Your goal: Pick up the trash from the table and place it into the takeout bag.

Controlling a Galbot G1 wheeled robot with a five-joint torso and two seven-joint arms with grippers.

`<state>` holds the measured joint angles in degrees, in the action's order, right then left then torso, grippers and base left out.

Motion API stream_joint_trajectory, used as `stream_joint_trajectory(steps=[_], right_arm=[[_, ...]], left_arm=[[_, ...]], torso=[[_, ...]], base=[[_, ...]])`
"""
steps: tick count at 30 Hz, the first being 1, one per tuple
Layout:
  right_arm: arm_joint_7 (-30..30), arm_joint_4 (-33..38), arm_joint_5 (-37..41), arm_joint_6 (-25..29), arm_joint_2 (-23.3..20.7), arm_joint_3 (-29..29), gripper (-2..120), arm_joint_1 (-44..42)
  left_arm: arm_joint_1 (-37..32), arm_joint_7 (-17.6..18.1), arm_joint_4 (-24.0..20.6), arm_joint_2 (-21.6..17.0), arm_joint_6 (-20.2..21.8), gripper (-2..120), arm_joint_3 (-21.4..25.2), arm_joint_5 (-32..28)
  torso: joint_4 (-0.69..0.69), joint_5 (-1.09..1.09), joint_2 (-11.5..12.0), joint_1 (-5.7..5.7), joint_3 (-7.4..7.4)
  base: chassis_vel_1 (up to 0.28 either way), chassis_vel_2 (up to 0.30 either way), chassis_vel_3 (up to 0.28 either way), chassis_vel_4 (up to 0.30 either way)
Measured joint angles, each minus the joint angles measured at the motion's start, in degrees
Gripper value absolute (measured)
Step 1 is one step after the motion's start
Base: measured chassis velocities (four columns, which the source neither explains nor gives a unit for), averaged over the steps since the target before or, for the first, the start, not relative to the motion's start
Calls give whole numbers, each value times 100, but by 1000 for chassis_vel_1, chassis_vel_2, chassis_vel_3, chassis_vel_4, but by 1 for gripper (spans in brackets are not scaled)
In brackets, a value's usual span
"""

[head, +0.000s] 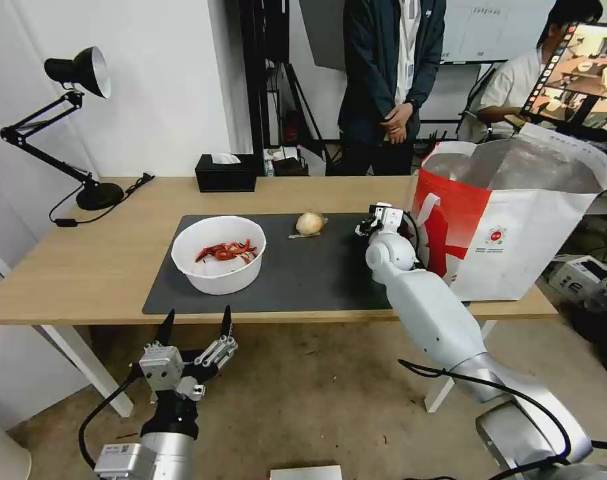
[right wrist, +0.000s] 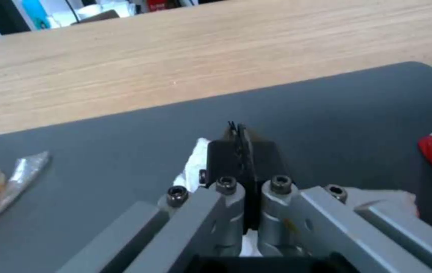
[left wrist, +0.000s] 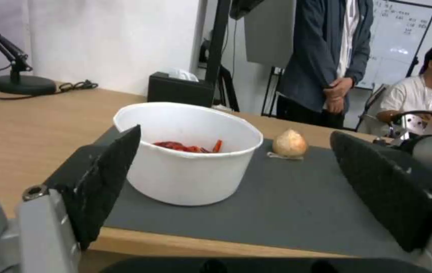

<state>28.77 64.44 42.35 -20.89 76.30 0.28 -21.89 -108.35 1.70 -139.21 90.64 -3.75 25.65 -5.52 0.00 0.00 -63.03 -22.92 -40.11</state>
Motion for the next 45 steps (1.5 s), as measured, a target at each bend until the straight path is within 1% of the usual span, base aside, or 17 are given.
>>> stream_joint_trajectory(steps=[7, 10, 14, 16, 19, 21, 27, 29, 30, 33, 34, 36, 38, 39, 41, 42, 45], right_arm=[[-13, 337, 16, 146, -109, -102, 0, -67], [-166, 810, 60, 290, -246, -306, 0, -159], [-288, 1020, 63, 355, -300, -418, 0, -198], [-504, 1347, 45, 440, -362, -582, 0, -247], [-601, 1563, 28, 486, -380, -677, 0, -258], [-635, 1913, 26, 502, -422, -796, 0, -236], [-511, 2362, 57, 457, -524, -893, 0, -86], [-348, 2640, 141, 339, -602, -890, 0, 49], [-348, 2640, 141, 339, -602, -890, 0, 49], [12, 3004, 346, 48, -719, -780, 0, 274], [12, 3004, 346, 48, -719, -780, 0, 274], [307, 3298, 597, -234, -876, -607, 0, 427], [448, 3506, 863, -384, -1135, -410, 0, 503], [448, 3506, 863, -384, -1135, -410, 0, 503], [467, 3638, 1040, -491, -1508, -163, 0, 517], [467, 3638, 1040, -491, -1508, -163, 0, 517], [463, 3727, 1170, -637, -2052, 312, 0, 389]], left_arm=[[14, 4, -16, 26, 1, 100, -4, 0], [20, 5, -19, 34, 0, 100, 5, 0], [22, 6, -19, 39, 0, 100, 7, 0], [24, 7, -19, 51, 0, 100, 2, 0], [25, 7, -19, 54, -1, 100, -5, 2], [24, 7, -19, 55, -5, 100, -2, 4], [16, 8, -27, 57, -9, 100, 1, 4], [7, 8, -36, 56, -10, 100, -1, 4], [7, 8, -36, 56, -10, 100, -1, 4], [0, 8, -49, 55, -10, 100, 1, 5], [0, 8, -49, 55, -10, 100, 1, 5], [0, 8, -58, 54, -11, 100, 1, 5], [14, 9, -59, 53, -4, 100, -8, 7], [14, 9, -59, 53, -4, 100, -8, 7], [33, 10, -59, 49, 11, 100, -13, 7], [33, 10, -59, 49, 11, 100, -13, 7], [47, 11, -55, 48, 24, 100, -33, 8]], torso=[[0, 0, 0, 0, 0], [0, 0, 0, 0, 0], [-1, 0, 0, 0, 0], [0, 0, 0, 0, 0], [0, 0, 0, 0, 0], [0, 0, 0, 0, 0], [0, 0, 0, 0, 0], [0, 0, 0, 0, 0], [0, 0, 0, 0, 0], [1, 0, 0, 0, 0], [1, 0, 0, 0, 0], [1, 0, 0, 0, 0], [1, 0, 0, 0, 0], [1, 0, 0, 0, 0], [0, 2, 0, 0, 0], [0, 2, 0, 0, 0], [-1, 3, 0, 0, 0]], base=[[0, 0, 0, 0], [0, 0, 0, 0], [0, 0, 0, 0], [0, 0, 0, 0], [0, 0, 0, 0], [0, 0, 0, 0], [0, 0, 0, 0], [0, 0, 0, 0], [0, 0, 0, 0], [0, 0, 0, 0], [0, 0, 0, 0], [0, 0, 0, 0], [0, 0, 0, 0], [0, 0, 0, 0], [0, 0, 0, 0], [0, 0, 0, 0], [0, 0, 0, 0]])
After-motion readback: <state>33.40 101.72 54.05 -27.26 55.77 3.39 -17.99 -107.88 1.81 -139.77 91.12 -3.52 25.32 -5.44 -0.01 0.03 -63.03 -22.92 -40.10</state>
